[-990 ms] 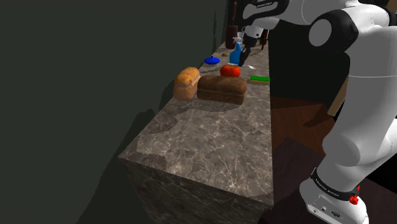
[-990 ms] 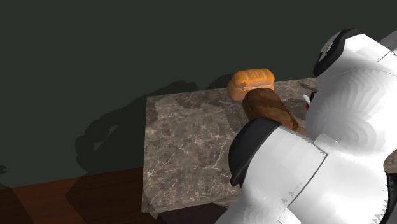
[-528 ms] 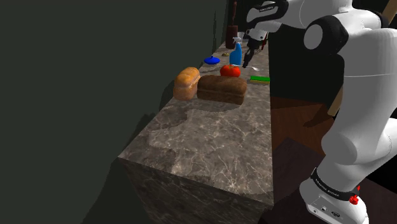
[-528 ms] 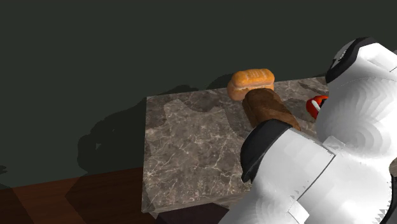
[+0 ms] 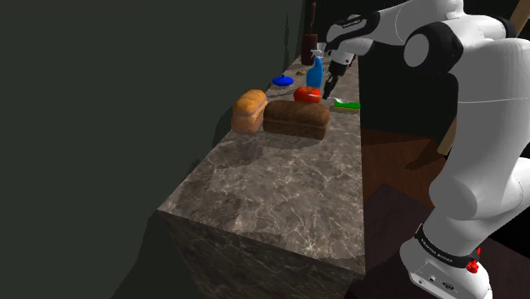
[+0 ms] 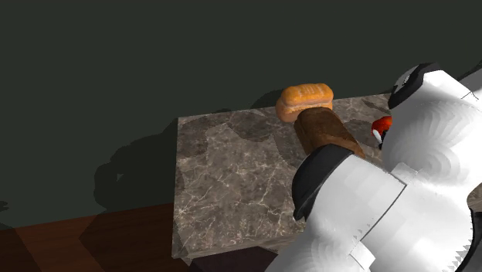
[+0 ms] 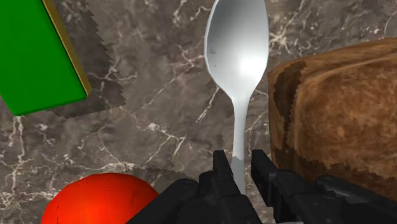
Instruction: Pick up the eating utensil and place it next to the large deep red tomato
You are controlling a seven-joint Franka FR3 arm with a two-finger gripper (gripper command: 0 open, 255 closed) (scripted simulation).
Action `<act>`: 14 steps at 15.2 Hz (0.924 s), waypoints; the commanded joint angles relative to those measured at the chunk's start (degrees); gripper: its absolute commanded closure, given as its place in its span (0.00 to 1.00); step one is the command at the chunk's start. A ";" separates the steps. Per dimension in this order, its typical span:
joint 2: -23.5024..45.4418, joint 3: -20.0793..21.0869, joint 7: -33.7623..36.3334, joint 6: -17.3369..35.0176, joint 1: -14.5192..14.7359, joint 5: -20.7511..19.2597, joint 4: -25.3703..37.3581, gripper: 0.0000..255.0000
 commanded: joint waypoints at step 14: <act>3.19 0.58 -2.87 9.55 0.08 1.62 -6.67 1.00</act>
